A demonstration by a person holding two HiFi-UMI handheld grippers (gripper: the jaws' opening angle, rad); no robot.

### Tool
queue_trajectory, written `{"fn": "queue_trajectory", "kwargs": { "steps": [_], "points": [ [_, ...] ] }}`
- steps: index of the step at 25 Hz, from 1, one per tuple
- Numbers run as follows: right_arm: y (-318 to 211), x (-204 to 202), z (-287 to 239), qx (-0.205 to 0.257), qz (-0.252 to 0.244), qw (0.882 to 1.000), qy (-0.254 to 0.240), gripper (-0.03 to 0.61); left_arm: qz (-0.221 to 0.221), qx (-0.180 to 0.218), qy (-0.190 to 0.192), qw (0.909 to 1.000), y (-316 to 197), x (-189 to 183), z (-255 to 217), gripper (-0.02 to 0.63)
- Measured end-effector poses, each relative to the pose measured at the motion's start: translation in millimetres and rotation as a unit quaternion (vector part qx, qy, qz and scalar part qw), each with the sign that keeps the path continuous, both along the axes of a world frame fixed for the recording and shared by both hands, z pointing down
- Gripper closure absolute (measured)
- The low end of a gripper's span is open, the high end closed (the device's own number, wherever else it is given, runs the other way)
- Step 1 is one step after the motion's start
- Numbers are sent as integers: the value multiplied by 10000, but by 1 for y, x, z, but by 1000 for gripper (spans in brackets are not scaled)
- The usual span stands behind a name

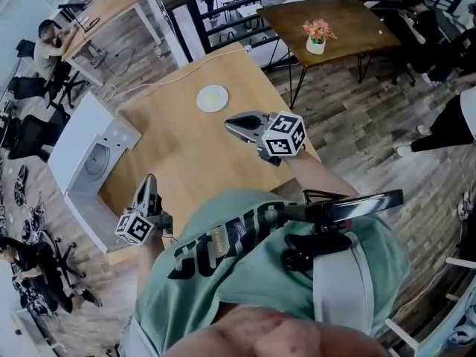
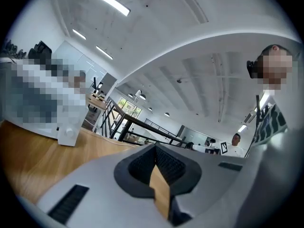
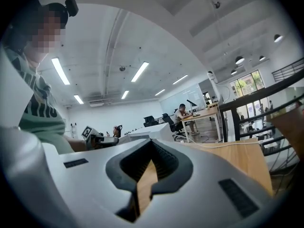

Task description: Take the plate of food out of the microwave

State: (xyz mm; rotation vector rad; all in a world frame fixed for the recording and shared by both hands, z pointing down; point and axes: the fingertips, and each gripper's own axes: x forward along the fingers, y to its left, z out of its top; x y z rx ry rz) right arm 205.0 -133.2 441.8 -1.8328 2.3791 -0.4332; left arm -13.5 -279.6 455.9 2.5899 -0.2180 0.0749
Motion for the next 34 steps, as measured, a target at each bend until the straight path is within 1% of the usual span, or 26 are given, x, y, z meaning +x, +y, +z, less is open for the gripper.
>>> {"fn": "queue_trajectory", "kwargs": {
  "steps": [3, 6, 9, 11, 15, 19, 25, 34],
  "points": [
    [19, 9, 6, -27, -177, 9998, 1, 572, 31, -49, 103, 9999, 17, 20, -10, 607],
    [23, 13, 3, 76, -87, 9999, -40, 572, 208, 120, 113, 9996, 24, 24, -18, 607],
    [14, 7, -1, 112, 203, 9996, 185, 572, 312, 162, 224, 9991, 16, 11, -23, 607],
    [4, -7, -6, 108, 280, 9992, 280, 571, 363, 184, 288, 9988, 8, -2, -27, 607],
    [-23, -39, -12, 114, 173, 9993, 309, 572, 417, 213, 395, 9981, -12, -26, -32, 607],
    [-43, -60, -19, 88, 47, 9990, 447, 572, 396, 143, 469, 9980, -29, -41, -29, 607],
    [-53, -62, -28, -20, -11, 9980, 629, 572, 324, 88, 685, 9971, -40, -49, -30, 607],
    [-54, -53, -39, -43, -119, 9976, 685, 572, 298, 11, 719, 9970, -35, -41, -29, 607]
  ]
}}
